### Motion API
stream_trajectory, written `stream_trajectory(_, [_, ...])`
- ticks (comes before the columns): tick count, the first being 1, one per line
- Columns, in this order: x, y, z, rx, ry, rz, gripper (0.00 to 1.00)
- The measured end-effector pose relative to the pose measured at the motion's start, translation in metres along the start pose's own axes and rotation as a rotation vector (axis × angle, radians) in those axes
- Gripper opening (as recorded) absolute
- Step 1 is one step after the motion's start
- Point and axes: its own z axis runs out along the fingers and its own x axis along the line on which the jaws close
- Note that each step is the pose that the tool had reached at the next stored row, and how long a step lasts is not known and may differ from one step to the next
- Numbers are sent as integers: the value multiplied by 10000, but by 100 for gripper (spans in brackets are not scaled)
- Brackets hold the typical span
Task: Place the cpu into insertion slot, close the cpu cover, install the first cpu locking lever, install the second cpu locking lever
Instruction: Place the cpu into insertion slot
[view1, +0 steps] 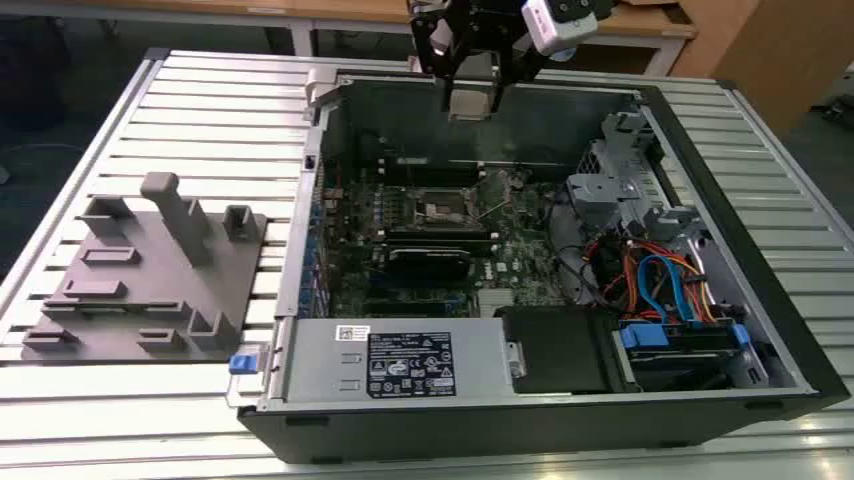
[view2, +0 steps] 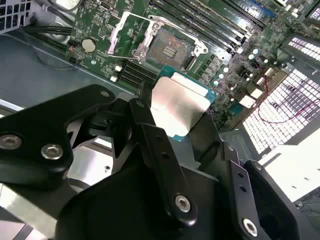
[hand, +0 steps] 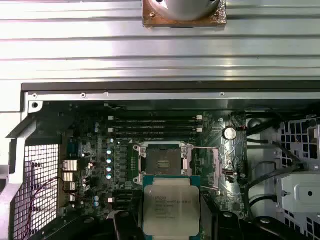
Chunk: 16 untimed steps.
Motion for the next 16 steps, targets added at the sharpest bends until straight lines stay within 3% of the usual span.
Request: stream_trajectory(16, [-1,0,0,-2,-8,83,54])
